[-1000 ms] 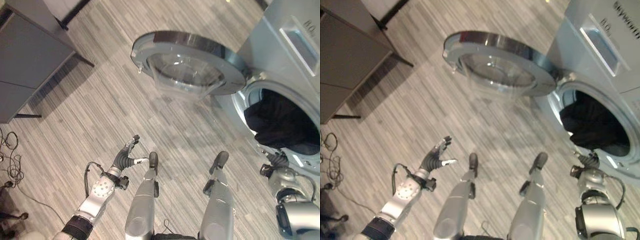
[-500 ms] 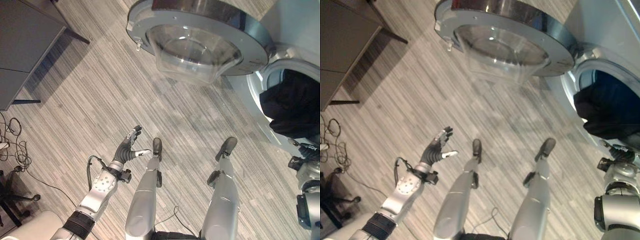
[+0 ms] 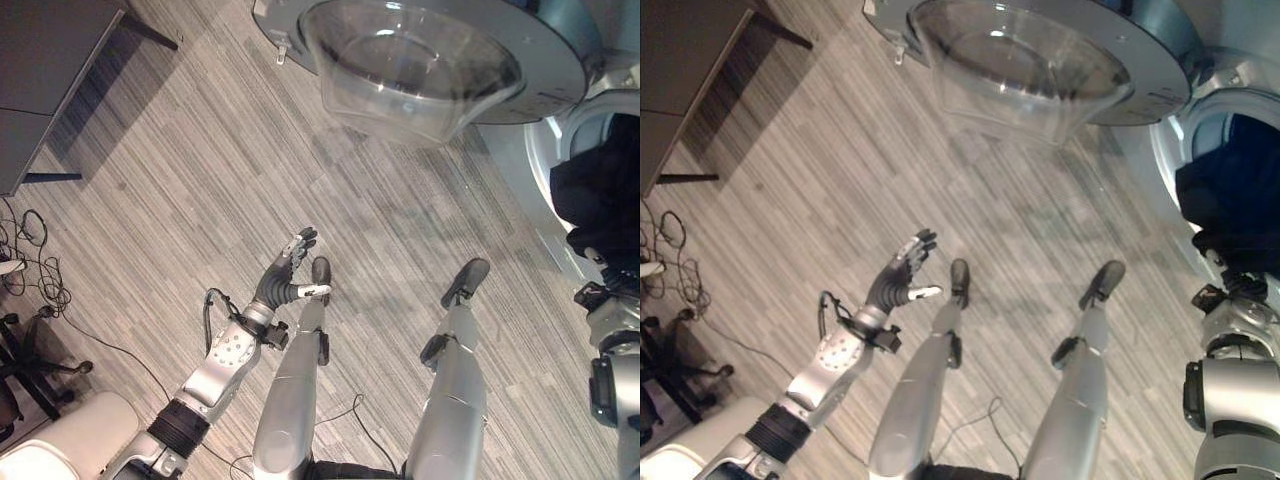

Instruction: Grab the laundry basket,head to the washer,open it,put in the laundry and shut it.

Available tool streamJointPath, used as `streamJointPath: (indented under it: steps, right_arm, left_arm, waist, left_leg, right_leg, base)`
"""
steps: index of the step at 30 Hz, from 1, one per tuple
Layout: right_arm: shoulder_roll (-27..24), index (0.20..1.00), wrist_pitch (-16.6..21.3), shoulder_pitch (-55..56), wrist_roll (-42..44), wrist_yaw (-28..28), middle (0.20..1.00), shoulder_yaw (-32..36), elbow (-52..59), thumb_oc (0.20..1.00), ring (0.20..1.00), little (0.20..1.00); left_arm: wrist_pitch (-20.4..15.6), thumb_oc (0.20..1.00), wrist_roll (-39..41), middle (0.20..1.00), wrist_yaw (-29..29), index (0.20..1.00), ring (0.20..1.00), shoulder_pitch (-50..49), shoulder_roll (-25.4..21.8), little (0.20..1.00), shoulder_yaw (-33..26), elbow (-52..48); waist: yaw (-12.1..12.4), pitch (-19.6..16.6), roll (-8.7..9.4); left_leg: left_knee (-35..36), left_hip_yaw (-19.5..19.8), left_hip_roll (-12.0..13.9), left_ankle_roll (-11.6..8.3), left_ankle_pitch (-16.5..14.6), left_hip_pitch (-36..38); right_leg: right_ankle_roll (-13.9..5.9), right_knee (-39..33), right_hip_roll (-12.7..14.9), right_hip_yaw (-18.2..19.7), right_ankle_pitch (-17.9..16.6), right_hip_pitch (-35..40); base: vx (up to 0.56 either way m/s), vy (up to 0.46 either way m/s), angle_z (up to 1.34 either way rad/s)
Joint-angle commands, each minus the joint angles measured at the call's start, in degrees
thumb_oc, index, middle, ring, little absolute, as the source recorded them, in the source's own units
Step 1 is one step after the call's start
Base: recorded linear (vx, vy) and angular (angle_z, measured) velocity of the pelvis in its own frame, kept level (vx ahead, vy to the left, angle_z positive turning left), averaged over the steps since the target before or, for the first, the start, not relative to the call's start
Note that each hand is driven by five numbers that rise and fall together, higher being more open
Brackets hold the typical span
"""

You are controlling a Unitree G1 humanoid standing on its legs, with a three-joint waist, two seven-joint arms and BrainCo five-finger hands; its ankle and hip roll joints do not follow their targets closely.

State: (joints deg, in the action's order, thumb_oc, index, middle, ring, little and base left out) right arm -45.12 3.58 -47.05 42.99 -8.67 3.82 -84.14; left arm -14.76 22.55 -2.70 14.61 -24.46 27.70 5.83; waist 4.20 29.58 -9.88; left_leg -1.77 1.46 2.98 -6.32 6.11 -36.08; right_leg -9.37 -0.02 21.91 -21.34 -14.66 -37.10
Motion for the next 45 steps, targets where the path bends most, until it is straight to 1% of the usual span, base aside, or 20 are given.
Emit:
streamJointPath:
  steps: [1,7,12,13,14,15,16,17,18,26,27,29,31,32,36,37,38,40,41,45]
  right_arm:
    - [-5.5,1.000,3.6,-5.8,5.2,0.4,1.000,-2.6,1.0,1.000,1.000,1.000]
    - [-3.8,1.000,4.0,-11.4,12.7,0.8,1.000,-2.7,0.1,1.000,1.000,1.000]
    - [-3.1,1.000,3.8,-14.9,13.6,0.3,1.000,-4.8,0.0,1.000,1.000,1.000]
    - [-3.7,0.862,3.9,-15.8,14.4,0.0,0.862,-4.9,0.0,0.862,0.862,0.862]
    - [-4.4,0.790,3.8,-16.2,14.5,0.0,0.790,-5.1,-0.2,0.790,0.790,0.790]
    - [-4.9,0.567,3.6,-16.5,14.2,0.1,0.567,-5.4,-0.3,0.567,0.567,0.567]
    - [-6.6,0.297,3.8,-17.3,13.9,-0.2,0.297,-6.3,0.0,0.297,0.297,0.297]
    - [-7.4,0.219,4.0,-17.5,13.7,-0.6,0.219,-6.5,0.1,0.219,0.219,0.219]
    - [-8.2,0.200,4.2,-17.7,13.7,-0.8,0.200,-6.6,0.2,0.200,0.200,0.200]
    - [-13.7,0.200,5.3,-15.9,14.1,-2.4,0.200,-4.7,1.0,0.200,0.200,0.200]
    - [-16.2,0.200,6.8,-16.6,15.3,-4.5,0.200,-3.6,2.2,0.200,0.200,0.200]
    - [-17.1,0.200,8.3,-17.4,15.6,-6.2,0.200,-3.3,3.9,0.200,0.200,0.200]
    - [-22.4,0.200,11.8,-19.0,11.5,-10.8,0.200,-3.9,7.4,0.200,0.200,0.200]
    - [-23.3,0.200,12.1,-19.7,9.8,-11.6,0.200,-5.0,8.0,0.200,0.200,0.200]
    - [-22.1,0.200,10.5,-20.9,6.0,-10.6,0.200,-9.0,7.7,0.200,0.200,0.200]
    - [-20.4,0.294,9.2,-21.1,6.4,-8.1,0.294,-10.3,6.2,0.294,0.294,0.294]
    - [-16.2,1.000,5.9,-21.7,7.4,-3.1,1.000,-12.9,4.4,1.000,1.000,1.000]
    - [-11.7,1.000,4.6,-21.7,7.8,-0.8,1.000,-14.3,3.3,1.000,1.000,1.000]
    - [-11.5,1.000,4.7,-21.7,7.8,-0.8,1.000,-14.3,3.3,1.000,1.000,1.000]
    - [-2.9,1.000,6.0,-17.6,11.4,2.8,1.000,-11.6,5.2,1.000,1.000,1.000]
  left_arm:
    - [-2.1,1.000,2.0,1.000,1.5,1.000,1.000,0.0,-1.9,1.000,1.5,-3.9]
    - [-1.6,1.000,2.8,1.000,1.7,1.000,1.000,1.6,-1.5,1.000,2.5,-3.7]
    - [-1.3,1.000,3.1,1.000,2.1,1.000,1.000,2.4,-1.7,1.000,4.1,-3.5]
    - [-1.1,1.000,3.0,1.000,1.9,1.000,1.000,2.7,-2.2,1.000,4.1,-3.7]
    - [-1.1,1.000,3.0,1.000,1.7,1.000,1.000,2.7,-2.4,1.000,4.0,-3.6]
    - [-1.1,1.000,2.8,1.000,1.6,1.000,1.000,2.7,-2.6,1.000,3.8,-3.5]
    - [-1.3,1.000,2.7,1.000,0.8,1.000,1.000,2.2,-2.9,1.000,3.1,-3.3]
    - [-1.3,1.000,2.9,1.000,0.4,1.000,1.000,1.9,-3.1,1.000,2.8,-3.2]
    - [-1.2,1.000,3.0,1.000,0.2,1.000,1.000,1.6,-3.2,1.000,2.5,-3.2]
    - [-1.1,1.000,1.8,1.000,-0.9,1.000,1.000,-0.3,-4.8,1.000,-0.2,-2.3]
    - [-1.1,1.000,2.1,1.000,-1.2,1.000,1.000,-1.5,-5.6,1.000,-1.3,-2.2]
    - [-1.2,1.000,2.1,1.000,-1.7,1.000,1.000,-2.2,-5.9,1.000,-1.8,-2.5]
    - [-1.4,1.000,2.1,1.000,-1.7,1.000,1.000,-4.2,-7.4,1.000,-1.8,-3.4]
    - [-1.7,1.000,2.4,1.000,-1.6,1.000,1.000,-4.4,-7.8,1.000,-1.7,-3.4]
    - [-2.3,1.000,3.0,1.000,-1.1,1.000,1.000,-4.6,-8.5,1.000,-1.5,-4.1]
    - [-2.3,1.000,3.4,1.000,-0.6,1.000,1.000,-4.4,-8.7,1.000,-1.5,-4.2]
    - [-2.4,1.000,4.3,1.000,-0.2,1.000,1.000,-4.1,-9.1,1.000,-2.1,-4.1]
    - [-2.0,1.000,4.6,1.000,0.0,1.000,1.000,-4.7,-8.7,1.000,-3.2,-4.3]
    - [-1.9,1.000,4.6,1.000,0.0,1.000,1.000,-4.9,-8.8,1.000,-3.3,-4.4]
    - [-1.1,1.000,4.8,1.000,2.1,1.000,1.000,-6.0,-8.1,1.000,-3.1,-4.7]
  waist:
    - [1.1,-0.7,-1.56]
    - [2.7,-1.7,-1.15]
    - [3.0,-2.0,-0.53]
    - [3.1,-2.2,-0.36]
    - [3.2,-2.3,-0.19]
    - [3.2,-2.4,-0.07]
    - [3.0,-2.6,0.34]
    - [2.9,-2.6,0.43]
    - [2.8,-2.6,0.55]
    - [0.5,-2.3,1.30]
    - [-0.2,-2.4,1.40]
    - [-0.4,-2.4,1.47]
    - [-0.7,-2.9,1.51]
    - [-0.6,-3.2,1.40]
    - [-0.4,-3.4,1.22]
    - [-0.3,-3.4,1.22]
    - [0.0,-3.2,1.50]
    - [-0.1,-2.8,1.53]
    - [-0.2,-2.9,1.62]
    - [0.5,-2.7,1.05]
  left_leg:
    - [-3.6,2.8,2.1,-2.03,-7.3,1.0]
    - [-4.2,3.5,2.0,-2.00,-7.6,-0.7]
    - [-5.0,4.3,1.7,-2.10,-7.9,-1.2]
    - [-5.1,4.5,1.7,-2.21,-7.9,-1.4]
    - [-5.0,4.5,1.6,-2.27,-7.8,-1.5]
    - [-4.9,4.6,1.7,-2.33,-7.8,-1.5]
    - [-4.6,4.6,1.9,-2.45,-7.7,-1.5]
    - [-4.5,4.6,2.0,-2.49,-7.6,-1.4]
    - [-4.3,4.5,2.1,-2.57,-7.5,-1.3]
    - [-3.0,3.5,3.3,-3.24,-7.0,-0.2]
    - [-2.6,3.2,3.5,-3.45,-6.9,0.4]
    - [-2.1,3.0,3.7,-3.55,-6.7,0.9]
    - [-0.8,3.0,3.8,-3.79,-5.9,1.7]
    - [-0.3,2.9,4.0,-3.84,-5.6,2.1]
    - [0.4,2.5,4.3,-3.73,-5.2,2.5]
    - [0.3,2.2,4.5,-3.70,-5.2,2.5]
    - [0.1,2.0,4.8,-3.64,-5.2,2.1]
    - [-0.3,1.9,4.9,-3.57,-5.2,1.9]
    - [-0.4,1.9,4.9,-3.56,-5.3,1.9]
    - [-1.0,2.0,4.4,-3.33,-5.4,1.6]
  right_leg:
    - [-4.62,0.9,2.0,6.8,4.3,-3.6]
    - [-4.56,0.3,1.6,6.9,4.5,-4.1]
    - [-4.52,0.1,1.5,6.7,4.6,-3.2]
    - [-4.58,0.0,1.5,6.5,4.6,-3.1]
    - [-4.60,-0.1,1.5,6.4,4.6,-3.0]
    - [-4.56,-0.1,1.4,6.4,4.7,-3.0]
    - [-4.51,-0.1,1.3,6.4,4.8,-3.2]
    - [-4.48,0.0,1.1,6.6,4.9,-3.3]
    - [-4.46,0.0,1.0,6.8,4.9,-3.5]
    - [-4.22,1.2,-0.2,8.7,5.9,-5.1]
    - [-4.23,1.5,-0.6,9.1,6.2,-5.4]
    - [-4.31,1.7,-0.8,9.5,6.4,-5.6]
    - [-4.48,2.6,-1.2,10.0,6.8,-6.1]
    - [-4.46,3.0,-1.3,10.2,7.1,-6.3]
    - [-4.29,3.4,-1.3,10.4,7.2,-6.7]
    - [-4.15,3.4,-1.4,10.4,7.3,-6.8]
    - [-3.90,3.2,-1.6,10.3,7.3,-6.9]
    - [-3.74,3.1,-1.7,10.4,7.1,-6.9]
    - [-3.74,3.1,-1.7,10.4,7.0,-6.8]
    - [-3.56,2.7,-1.5,10.3,6.9,-5.9]
  base:
    - [0.02,0.000,0.05]
    - [0.01,-0.007,0.10]
    - [0.01,-0.013,0.11]
    - [0.01,-0.022,0.08]
    - [0.01,-0.019,0.08]
    - [0.01,-0.031,0.17]
    - [0.01,-0.026,0.17]
    - [0.01,-0.028,0.15]
    - [0.00,-0.015,0.06]
    - [0.01,-0.026,0.00]
    - [0.00,0.000,0.00]
    - [0.01,-0.020,-0.03]
    - [0.03,-0.025,-0.10]
    - [0.02,-0.026,-0.15]
    - [0.00,-0.011,-0.10]
    - [-0.04,-0.045,-0.02]
    - [-0.04,-0.056,-0.02]
    - [-0.02,-0.024,-0.01]
    - [-0.02,-0.007,-0.03]
    - [-0.02,0.023,-0.05]
